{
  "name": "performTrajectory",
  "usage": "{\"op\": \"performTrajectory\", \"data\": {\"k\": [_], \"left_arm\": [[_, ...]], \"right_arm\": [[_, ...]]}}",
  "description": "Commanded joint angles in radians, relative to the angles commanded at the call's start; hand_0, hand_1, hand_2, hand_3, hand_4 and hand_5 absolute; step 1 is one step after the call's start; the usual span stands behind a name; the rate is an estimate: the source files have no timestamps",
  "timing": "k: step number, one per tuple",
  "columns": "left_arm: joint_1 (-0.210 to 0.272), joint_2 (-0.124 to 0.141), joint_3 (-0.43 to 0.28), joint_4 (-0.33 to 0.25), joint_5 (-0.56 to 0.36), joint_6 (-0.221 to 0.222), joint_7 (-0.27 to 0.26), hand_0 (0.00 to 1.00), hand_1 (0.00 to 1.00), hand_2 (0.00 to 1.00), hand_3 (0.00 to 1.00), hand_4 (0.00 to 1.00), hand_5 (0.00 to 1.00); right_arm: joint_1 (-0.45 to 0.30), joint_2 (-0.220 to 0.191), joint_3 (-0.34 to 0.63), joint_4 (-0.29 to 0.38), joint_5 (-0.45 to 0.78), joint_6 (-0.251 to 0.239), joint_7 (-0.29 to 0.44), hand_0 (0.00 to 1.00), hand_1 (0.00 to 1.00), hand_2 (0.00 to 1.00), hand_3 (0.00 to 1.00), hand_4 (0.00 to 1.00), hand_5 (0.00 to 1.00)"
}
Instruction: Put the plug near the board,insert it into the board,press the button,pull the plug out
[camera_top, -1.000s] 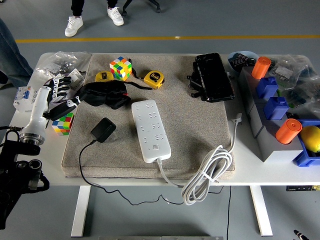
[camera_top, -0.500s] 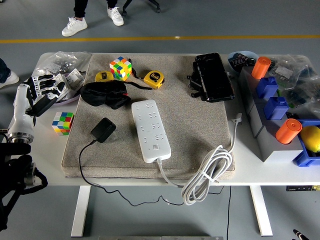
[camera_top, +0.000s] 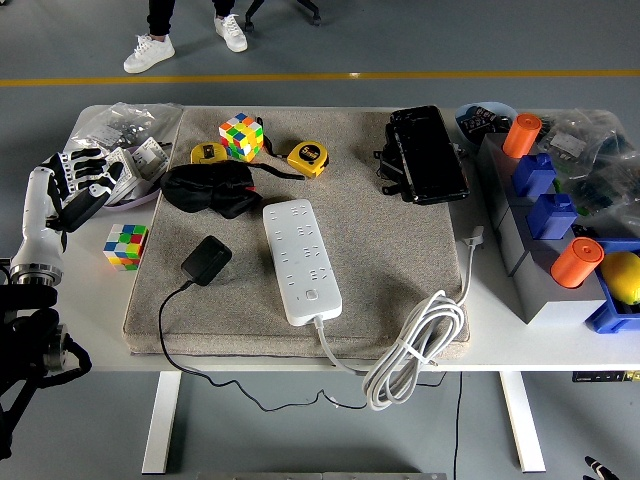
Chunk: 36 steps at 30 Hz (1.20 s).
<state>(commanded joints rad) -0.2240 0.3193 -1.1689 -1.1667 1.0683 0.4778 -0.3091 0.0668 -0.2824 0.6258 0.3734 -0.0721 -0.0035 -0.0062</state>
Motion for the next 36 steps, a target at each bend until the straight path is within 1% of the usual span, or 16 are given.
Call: {"op": "performTrajectory", "data": {"k": [13,36], "left_arm": [[0.01,-0.012,-0.024,0.0,0.006,-0.005,0.006,0.519,0.61,0.587,0.599,0.875,0.387],[0.009,-0.013,-0.039,0.001,0.012,-0.011,0.017,0.518,0.61,0.587,0.596,0.87,0.391]], "right_arm": [[-0.001,0.003,0.004,-0.003,0.006,-0.001,0.001,0.635,0.687,0.687,0.574,0.85,0.524],[0.003,-0.003,0.003,-0.002,0.008,-0.002,0.001,0.636,0.686,0.688,0.574,0.85,0.524]]}}
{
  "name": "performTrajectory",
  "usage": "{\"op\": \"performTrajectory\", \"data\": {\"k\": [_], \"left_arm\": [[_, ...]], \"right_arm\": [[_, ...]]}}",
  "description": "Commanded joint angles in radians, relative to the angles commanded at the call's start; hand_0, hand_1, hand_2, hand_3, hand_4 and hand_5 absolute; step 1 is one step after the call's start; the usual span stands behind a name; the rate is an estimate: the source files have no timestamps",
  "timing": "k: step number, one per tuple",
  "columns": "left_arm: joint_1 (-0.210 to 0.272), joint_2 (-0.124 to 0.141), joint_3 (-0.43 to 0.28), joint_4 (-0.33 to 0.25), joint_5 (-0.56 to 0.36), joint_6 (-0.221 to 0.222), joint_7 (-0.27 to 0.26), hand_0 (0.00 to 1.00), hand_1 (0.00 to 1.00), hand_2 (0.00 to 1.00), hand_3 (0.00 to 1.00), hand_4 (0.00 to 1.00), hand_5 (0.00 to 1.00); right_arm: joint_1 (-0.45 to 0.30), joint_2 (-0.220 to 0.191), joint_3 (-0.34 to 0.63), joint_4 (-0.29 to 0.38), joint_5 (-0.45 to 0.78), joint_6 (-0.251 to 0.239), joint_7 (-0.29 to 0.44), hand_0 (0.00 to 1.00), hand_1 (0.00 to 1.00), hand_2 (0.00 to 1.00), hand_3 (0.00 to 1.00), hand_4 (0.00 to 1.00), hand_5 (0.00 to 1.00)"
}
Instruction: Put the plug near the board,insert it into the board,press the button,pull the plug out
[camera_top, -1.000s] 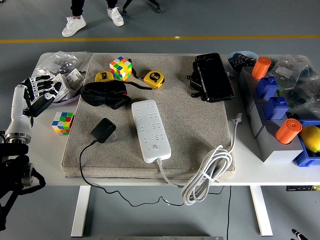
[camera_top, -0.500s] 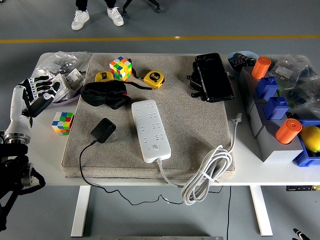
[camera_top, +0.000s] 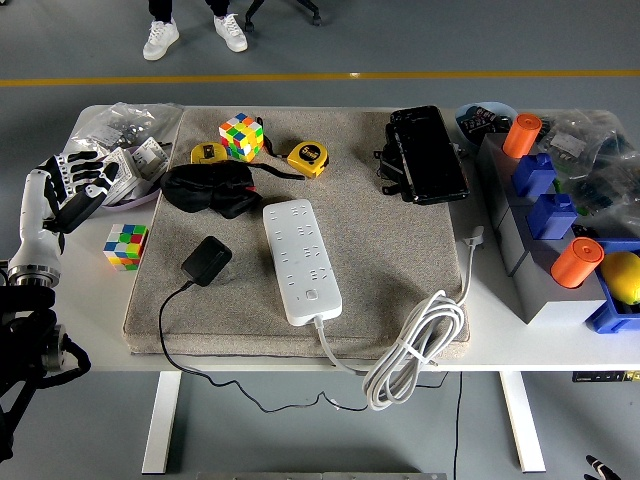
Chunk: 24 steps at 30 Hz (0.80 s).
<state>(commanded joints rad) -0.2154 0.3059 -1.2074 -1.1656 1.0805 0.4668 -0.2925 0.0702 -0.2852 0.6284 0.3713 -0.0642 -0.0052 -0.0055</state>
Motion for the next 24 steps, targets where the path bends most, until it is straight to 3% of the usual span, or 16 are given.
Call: {"op": "performTrajectory", "data": {"k": [15,24], "left_arm": [[-0.022,0.009,0.001,0.0,-0.001,-0.007,-0.001,0.519,0.61,0.588,0.595,0.867,0.393],[-0.006,0.008,0.0,-0.003,-0.001,-0.007,-0.004,0.522,0.61,0.588,0.595,0.865,0.393]], "right_arm": [[0.025,-0.006,-0.023,0.001,0.002,0.001,0.0,0.636,0.686,0.687,0.573,0.849,0.524],[0.004,-0.012,-0.022,0.002,0.0,-0.002,-0.001,0.635,0.685,0.688,0.573,0.85,0.524]]}}
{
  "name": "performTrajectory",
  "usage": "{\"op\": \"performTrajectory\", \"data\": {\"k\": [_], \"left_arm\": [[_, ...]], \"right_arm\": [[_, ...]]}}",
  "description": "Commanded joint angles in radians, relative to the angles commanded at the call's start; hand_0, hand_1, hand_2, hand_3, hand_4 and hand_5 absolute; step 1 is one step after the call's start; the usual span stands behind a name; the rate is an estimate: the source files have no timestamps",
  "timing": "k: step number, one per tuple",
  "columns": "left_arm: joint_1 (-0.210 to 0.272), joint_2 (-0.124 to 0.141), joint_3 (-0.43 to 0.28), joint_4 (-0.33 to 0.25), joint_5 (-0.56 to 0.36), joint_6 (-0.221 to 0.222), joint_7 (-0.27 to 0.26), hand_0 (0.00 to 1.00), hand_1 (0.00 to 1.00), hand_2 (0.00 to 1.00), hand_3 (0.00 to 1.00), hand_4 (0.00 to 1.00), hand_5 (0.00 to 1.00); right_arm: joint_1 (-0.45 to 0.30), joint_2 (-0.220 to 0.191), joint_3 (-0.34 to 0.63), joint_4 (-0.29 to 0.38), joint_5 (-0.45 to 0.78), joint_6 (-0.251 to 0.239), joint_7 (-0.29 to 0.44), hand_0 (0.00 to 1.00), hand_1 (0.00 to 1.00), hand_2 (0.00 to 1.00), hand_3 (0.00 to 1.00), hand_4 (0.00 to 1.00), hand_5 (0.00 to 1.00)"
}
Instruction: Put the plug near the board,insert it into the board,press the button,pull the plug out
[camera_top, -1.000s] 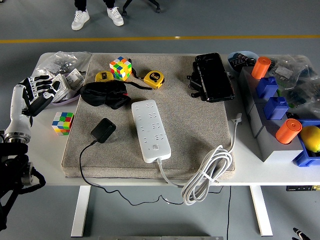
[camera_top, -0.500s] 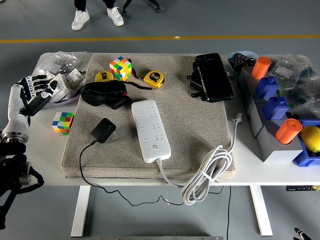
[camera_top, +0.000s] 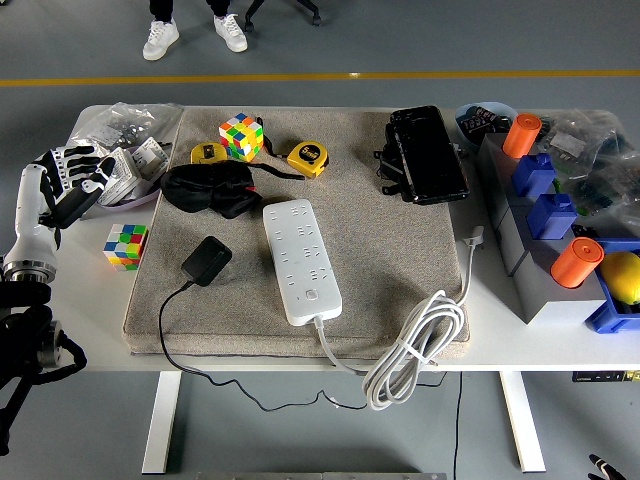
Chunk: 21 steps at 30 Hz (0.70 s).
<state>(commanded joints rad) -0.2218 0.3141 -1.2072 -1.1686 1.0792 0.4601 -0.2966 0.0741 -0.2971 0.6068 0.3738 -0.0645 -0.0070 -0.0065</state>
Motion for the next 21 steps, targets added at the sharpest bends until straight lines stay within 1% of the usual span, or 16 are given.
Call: {"op": "performTrajectory", "data": {"k": [21], "left_arm": [[0.002,-0.001,-0.007,-0.001,0.0,-0.002,0.001,0.523,0.61,0.588,0.593,0.862,0.391]], "right_arm": [[-0.006,0.006,0.011,-0.001,0.0,0.001,0.001,0.635,0.685,0.688,0.572,0.849,0.524]]}}
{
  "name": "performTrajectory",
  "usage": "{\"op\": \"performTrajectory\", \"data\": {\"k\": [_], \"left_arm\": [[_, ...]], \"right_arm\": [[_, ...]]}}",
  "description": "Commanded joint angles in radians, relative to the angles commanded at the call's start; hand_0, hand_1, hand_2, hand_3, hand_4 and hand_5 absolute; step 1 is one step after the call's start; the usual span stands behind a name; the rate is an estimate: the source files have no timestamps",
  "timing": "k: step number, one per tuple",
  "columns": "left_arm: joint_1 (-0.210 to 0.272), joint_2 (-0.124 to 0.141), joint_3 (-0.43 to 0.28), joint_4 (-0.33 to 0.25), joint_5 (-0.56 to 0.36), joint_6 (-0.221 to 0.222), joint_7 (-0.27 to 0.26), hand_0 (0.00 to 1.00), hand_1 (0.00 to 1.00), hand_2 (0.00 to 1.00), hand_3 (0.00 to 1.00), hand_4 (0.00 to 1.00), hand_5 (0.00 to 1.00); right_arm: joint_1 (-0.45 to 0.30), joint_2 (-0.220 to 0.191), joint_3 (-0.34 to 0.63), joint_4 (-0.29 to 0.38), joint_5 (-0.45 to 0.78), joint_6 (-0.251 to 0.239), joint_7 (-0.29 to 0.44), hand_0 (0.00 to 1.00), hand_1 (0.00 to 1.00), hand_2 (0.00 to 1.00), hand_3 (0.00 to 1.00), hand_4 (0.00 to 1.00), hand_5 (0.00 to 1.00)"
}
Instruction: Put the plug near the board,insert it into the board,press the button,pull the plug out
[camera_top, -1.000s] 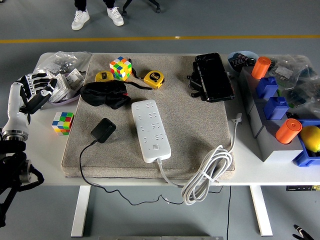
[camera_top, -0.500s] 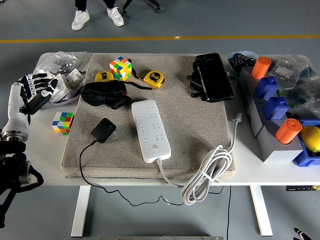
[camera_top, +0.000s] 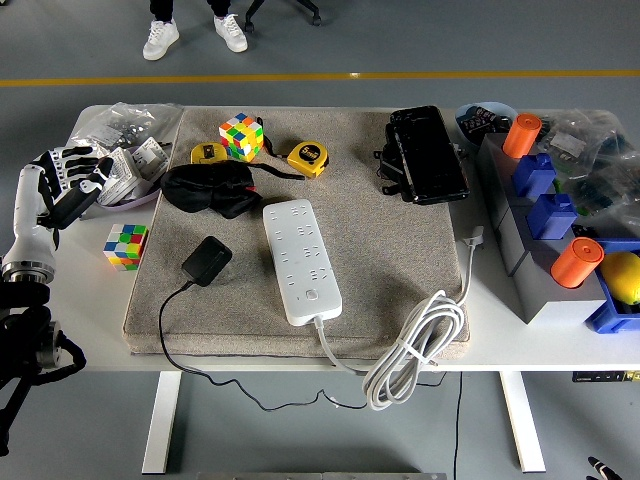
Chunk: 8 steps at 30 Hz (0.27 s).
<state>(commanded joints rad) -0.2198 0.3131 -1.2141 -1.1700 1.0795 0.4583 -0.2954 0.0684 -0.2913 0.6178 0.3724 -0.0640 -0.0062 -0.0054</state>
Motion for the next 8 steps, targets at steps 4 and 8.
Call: {"op": "performTrajectory", "data": {"k": [4,8], "left_arm": [[0.003,-0.001,-0.003,0.0,0.0,0.0,0.0,0.522,0.61,0.588,0.593,0.86,0.389],[0.005,-0.002,-0.007,0.0,0.001,0.0,0.0,0.522,0.61,0.588,0.593,0.86,0.389]], "right_arm": [[-0.003,0.0,0.004,0.001,-0.002,0.0,0.001,0.635,0.685,0.688,0.571,0.849,0.525],[-0.005,-0.001,0.006,0.001,-0.001,-0.001,0.001,0.635,0.685,0.688,0.571,0.849,0.525]]}}
